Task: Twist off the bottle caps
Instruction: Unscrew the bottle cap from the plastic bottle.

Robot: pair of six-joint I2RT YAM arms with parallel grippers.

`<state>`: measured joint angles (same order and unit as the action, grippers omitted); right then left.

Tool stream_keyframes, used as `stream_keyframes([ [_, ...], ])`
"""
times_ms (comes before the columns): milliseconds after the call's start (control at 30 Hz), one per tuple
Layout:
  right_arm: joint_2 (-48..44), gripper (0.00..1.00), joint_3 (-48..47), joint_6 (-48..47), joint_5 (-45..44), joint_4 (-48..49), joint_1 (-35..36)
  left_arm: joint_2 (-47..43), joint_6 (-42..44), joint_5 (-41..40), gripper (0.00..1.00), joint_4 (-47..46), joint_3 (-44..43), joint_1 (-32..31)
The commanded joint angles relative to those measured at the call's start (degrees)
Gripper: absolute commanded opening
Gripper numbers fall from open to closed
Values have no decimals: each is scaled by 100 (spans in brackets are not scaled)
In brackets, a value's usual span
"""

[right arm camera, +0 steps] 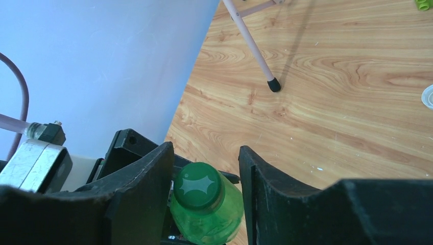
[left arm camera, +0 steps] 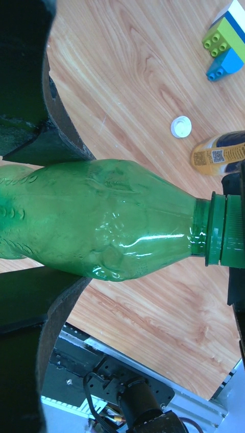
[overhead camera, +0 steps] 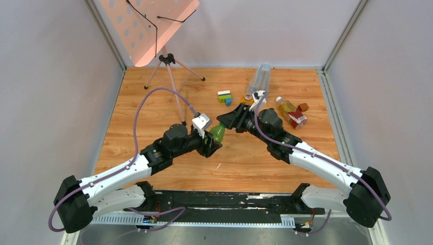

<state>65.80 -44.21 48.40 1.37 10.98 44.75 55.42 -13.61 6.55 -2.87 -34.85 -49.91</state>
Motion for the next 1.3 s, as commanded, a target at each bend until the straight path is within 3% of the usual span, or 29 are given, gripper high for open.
stream_keyframes([
  [0, 62, 51, -191, 87, 101, 141, -10, -1, -118, -189, 0, -359, 11, -45],
  [133, 106, 53, -159, 125, 115, 125, 1, 23, -147, -217, 0, -395, 1, -52],
  [233, 115, 39, -150, 133, 60, 162, 0, 32, -155, -199, 0, -405, -6, -49],
  [333, 141, 15, -162, 102, 100, 178, -2, 16, -160, -213, 0, -433, 13, -46],
  [467, 80, 0, -69, 20, 180, 192, -6, 86, -240, -202, 0, -568, 26, -45],
  [833, -41, 0, 67, -630, 1152, 671, -2, 40, -532, 153, 0, -1040, 159, -38],
  [1133, -296, 0, 283, -643, 1789, 1194, -19, -523, -1090, 1317, 0, -1764, 640, 453],
  [1267, -392, 0, 448, -701, 2183, 1602, -68, -417, -1468, 1850, 0, -2548, 881, 658],
])
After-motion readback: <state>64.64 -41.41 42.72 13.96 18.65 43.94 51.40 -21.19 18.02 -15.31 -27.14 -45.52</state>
